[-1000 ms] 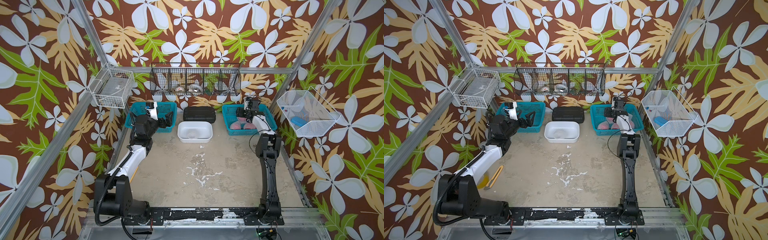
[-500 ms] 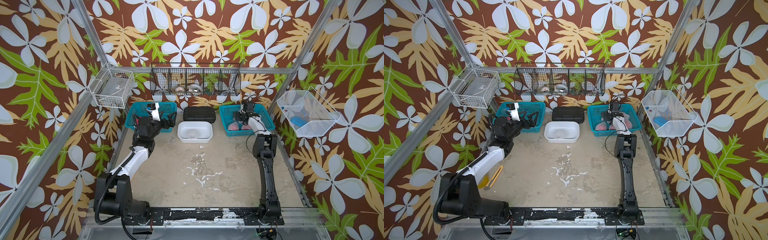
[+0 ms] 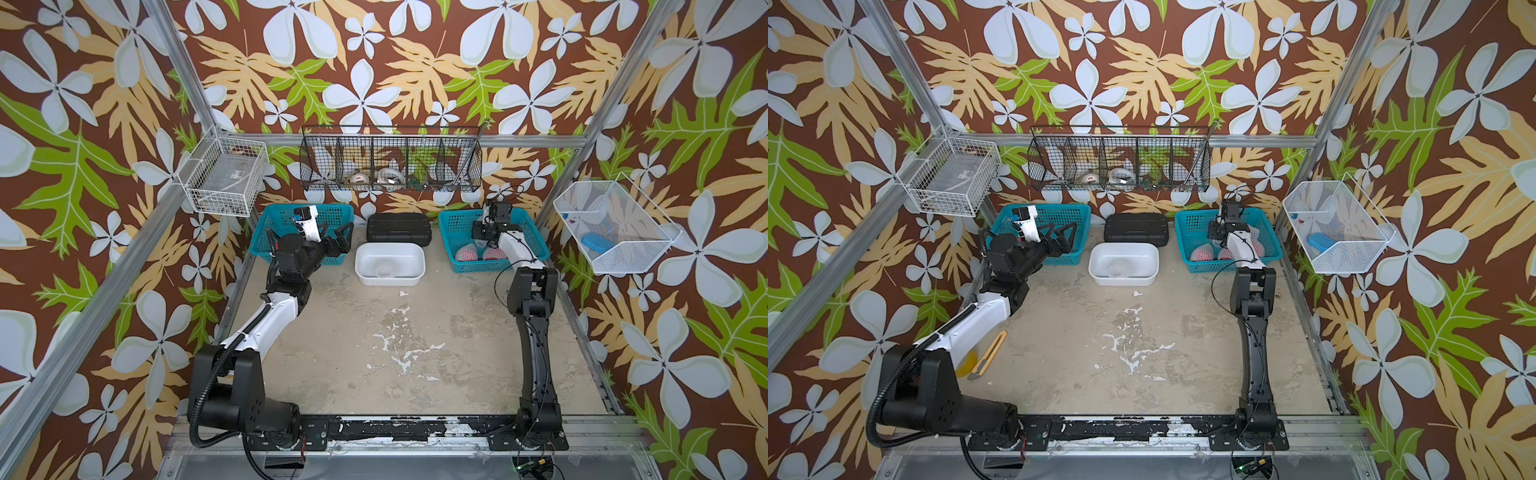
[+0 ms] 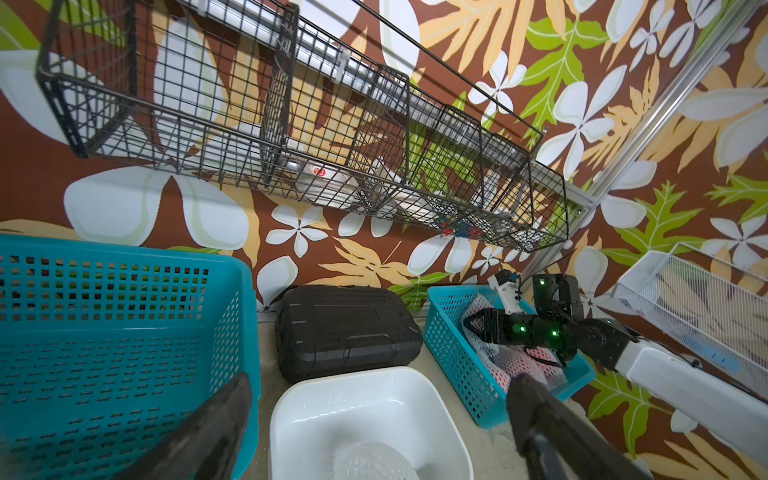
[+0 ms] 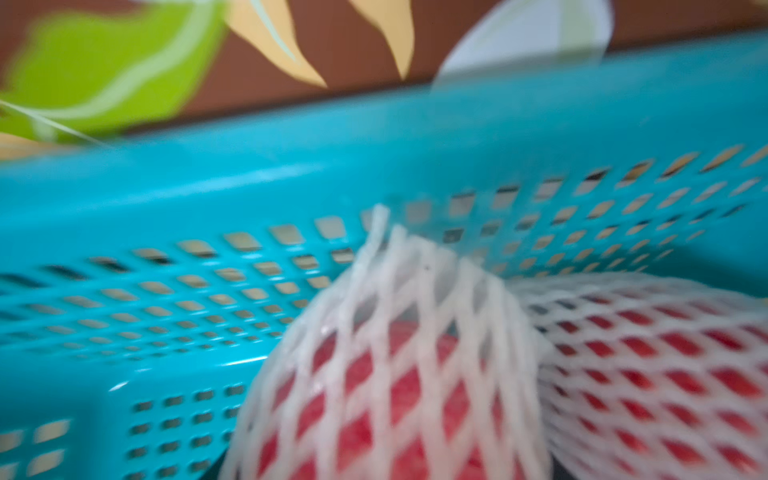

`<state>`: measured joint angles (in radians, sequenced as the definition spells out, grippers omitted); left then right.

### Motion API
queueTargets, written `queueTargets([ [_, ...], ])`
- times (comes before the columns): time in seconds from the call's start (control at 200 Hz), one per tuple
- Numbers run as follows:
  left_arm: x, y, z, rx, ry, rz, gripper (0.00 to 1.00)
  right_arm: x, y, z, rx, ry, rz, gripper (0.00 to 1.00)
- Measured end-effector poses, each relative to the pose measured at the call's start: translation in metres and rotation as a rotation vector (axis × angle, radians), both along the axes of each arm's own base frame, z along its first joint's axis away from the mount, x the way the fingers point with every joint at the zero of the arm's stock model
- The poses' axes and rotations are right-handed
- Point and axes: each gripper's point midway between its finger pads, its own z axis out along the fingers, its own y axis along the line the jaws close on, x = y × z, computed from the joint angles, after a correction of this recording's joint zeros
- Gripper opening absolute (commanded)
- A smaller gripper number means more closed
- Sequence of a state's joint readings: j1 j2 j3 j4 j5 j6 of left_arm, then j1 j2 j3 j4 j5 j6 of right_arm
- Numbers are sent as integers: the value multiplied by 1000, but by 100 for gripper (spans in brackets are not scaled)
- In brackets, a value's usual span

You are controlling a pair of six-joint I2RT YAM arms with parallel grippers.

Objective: Remove foam nets from apples
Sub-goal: Pick up the apple from the basket, then place the apple at the center of the board.

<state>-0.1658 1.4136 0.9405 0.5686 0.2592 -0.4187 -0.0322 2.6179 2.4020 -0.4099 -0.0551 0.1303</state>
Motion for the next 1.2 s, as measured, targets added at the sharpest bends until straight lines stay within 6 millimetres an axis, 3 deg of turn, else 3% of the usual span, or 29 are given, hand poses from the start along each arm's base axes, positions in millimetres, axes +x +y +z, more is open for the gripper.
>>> queueTargets([
  [0.145, -24, -40, 5, 5, -1, -45, 96, -3, 4, 59, 25, -100, 4, 54],
  [0.265, -38, -44, 11, -12, -16, -34, 96, -7, 4, 90, 30, -146, 5, 54],
  [0.39, -60, -56, 15, -30, -21, -64, 96, -24, 8, 114, 54, -146, 10, 52],
  [0.48, -79, -61, 11, -29, -24, -79, 96, -49, 12, 136, 72, -146, 16, 52],
  [0.586, -96, -64, -16, -17, 20, -91, 96, -90, 26, 166, 109, -166, 35, 52],
  [0.666, -110, -69, -40, 1, 69, -116, 97, -132, 51, 182, 148, -179, 79, 52],
  [0.711, -120, -72, -48, 8, 81, -135, 97, -158, 76, 190, 172, -197, 131, 52],
  [0.806, -134, -74, -58, 14, 94, -165, 97, -222, 141, 186, 239, -194, 290, 54],
  [0.896, -142, -69, -66, 17, 100, -163, 97, -293, 206, 167, 296, -151, 496, 55],
  [0.941, -147, -67, -73, 23, 110, -165, 97, -325, 229, 154, 312, -126, 595, 55],
  [1.041, -156, -60, -95, 45, 144, -157, 98, -377, 244, 108, 342, -28, 702, 55],
  [1.106, -160, -55, -113, 64, 176, -140, 98, -402, 243, 74, 353, 72, 721, 54],
  [1.196, -162, -50, -137, 86, 219, -121, 98, -430, 249, 42, 337, 167, 757, 55],
])
